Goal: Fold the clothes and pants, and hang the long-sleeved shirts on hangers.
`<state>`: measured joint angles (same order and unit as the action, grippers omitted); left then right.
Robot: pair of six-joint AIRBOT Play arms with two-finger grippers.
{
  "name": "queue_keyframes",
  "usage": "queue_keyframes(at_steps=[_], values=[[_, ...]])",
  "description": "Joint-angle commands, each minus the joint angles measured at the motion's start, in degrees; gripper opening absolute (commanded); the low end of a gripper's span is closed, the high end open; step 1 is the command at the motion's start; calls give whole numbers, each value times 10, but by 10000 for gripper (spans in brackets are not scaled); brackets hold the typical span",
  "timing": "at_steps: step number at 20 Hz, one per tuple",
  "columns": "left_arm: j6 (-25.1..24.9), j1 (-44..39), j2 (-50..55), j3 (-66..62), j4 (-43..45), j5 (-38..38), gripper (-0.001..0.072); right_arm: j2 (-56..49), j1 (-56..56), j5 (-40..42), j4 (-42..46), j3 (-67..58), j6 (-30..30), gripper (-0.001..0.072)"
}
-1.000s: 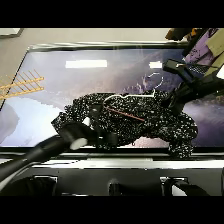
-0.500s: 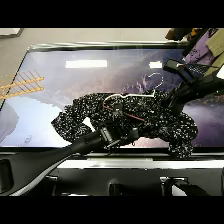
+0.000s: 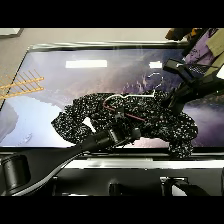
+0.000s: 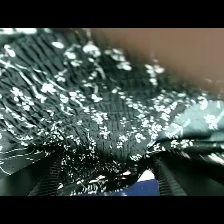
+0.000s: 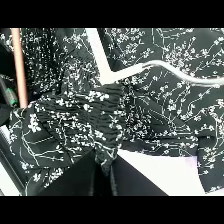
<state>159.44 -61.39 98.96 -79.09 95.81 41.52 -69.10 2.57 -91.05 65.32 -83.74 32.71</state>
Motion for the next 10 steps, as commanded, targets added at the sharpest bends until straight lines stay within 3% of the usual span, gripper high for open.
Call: queue_keyframes(at_steps=[1,2,4,7,10], values=[[49,5,15,-1,0,-21,583,0,0,-5,-2,0,2,38],[64,7,17,-1,-1,-27,473,1,0,-6,-2,0,2,38],[65,10,17,-1,-1,-31,26,1,0,-6,-2,0,9,38],[53,16,9,-1,0,-28,27,5,0,-5,-2,0,9,38],[-11,28,-22,-1,0,45,26,16,0,-5,-1,0,12,38]])
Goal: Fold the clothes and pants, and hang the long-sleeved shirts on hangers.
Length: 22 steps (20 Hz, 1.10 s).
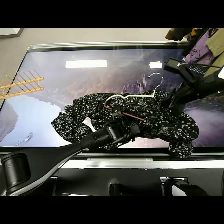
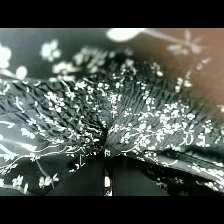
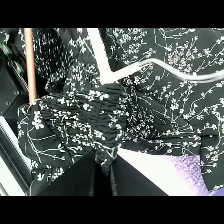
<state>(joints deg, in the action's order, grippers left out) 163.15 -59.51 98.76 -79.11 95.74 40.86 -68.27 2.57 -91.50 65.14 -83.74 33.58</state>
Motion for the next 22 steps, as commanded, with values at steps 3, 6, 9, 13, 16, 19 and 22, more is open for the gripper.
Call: queue_keyframes(at_steps=[3,6,9,13,16,19,22], values=[[-181,27,-66,0,0,132,25,15,0,-1,-1,0,13,38],[-267,51,-109,-1,0,157,24,28,0,-1,-1,0,45,37],[-354,96,-134,-1,-47,173,25,45,0,-1,-7,0,55,37],[-433,180,-141,-5,-153,176,24,47,0,1,-28,0,68,37],[-481,234,-133,-4,-220,176,24,48,0,4,-30,0,68,37],[-488,277,-126,-4,-231,174,24,55,0,4,-30,0,68,37],[-527,304,-116,-4,-304,140,24,65,0,3,-33,0,68,37]])
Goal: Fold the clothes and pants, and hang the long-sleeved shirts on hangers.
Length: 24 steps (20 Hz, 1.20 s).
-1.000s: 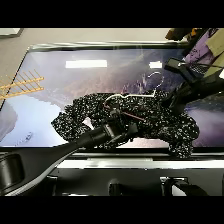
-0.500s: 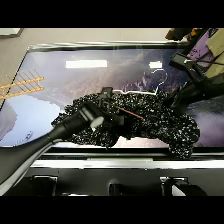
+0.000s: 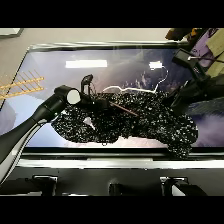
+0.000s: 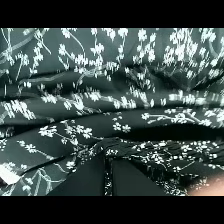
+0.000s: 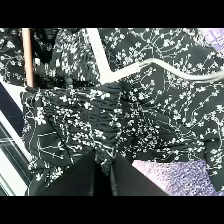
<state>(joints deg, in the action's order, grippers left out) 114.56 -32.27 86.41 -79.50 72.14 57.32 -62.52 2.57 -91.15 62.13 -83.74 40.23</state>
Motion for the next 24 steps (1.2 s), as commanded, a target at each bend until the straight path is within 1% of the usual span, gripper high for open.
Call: queue_keyframes(at_steps=[1,4,6,8,10,14,18,20,22,24], values=[[-50,37,11,0,-83,-32,24,7,0,-1,-5,0,1,37],[-52,48,16,0,-92,-34,24,7,-2,-4,-12,2,-4,37],[-64,55,16,-1,-93,-33,24,7,-27,-2,9,11,-6,36],[-80,66,16,-1,-109,-34,24,7,-67,4,80,21,0,36],[-93,74,16,0,-125,-33,24,7,-95,22,147,21,25,36],[-111,80,16,0,-127,-32,24,7,-101,30,162,21,34,36],[-117,88,16,-1,-130,-11,24,7,-101,41,186,21,33,36],[-137,90,16,-8,-146,1,23,7,-101,66,182,21,31,36],[-137,90,16,-22,-146,9,24,7,-101,87,180,21,18,36],[-137,90,16,-40,-146,9,24,5,-101,84,168,21,-2,36]])
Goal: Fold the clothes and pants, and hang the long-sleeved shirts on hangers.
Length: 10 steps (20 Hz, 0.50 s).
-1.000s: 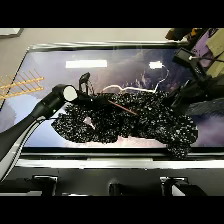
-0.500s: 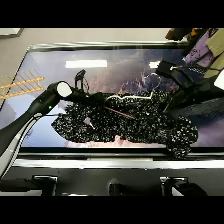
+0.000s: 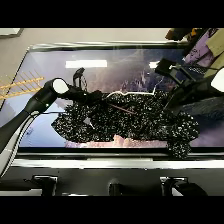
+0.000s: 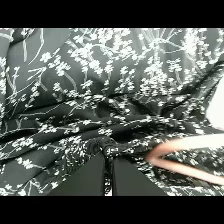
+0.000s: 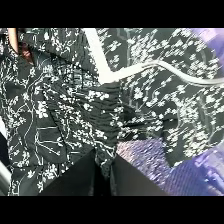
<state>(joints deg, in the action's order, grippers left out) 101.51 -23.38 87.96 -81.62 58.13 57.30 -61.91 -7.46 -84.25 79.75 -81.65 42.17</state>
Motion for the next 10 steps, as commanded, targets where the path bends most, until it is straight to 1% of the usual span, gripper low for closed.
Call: queue_keyframes(at_steps=[1,4,5,8,10], values=[[-6,1,0,-30,-6,9,24,-1,-1,15,-17,2,-26,36],[-5,1,1,-58,-6,8,24,-1,-36,21,-9,15,-42,36],[-6,2,1,-65,-5,8,24,-1,-52,29,4,24,-37,36],[-5,4,0,-76,-6,10,24,-1,-93,53,80,39,1,36],[-4,9,0,-84,-6,23,24,-1,-106,74,90,40,18,36]])
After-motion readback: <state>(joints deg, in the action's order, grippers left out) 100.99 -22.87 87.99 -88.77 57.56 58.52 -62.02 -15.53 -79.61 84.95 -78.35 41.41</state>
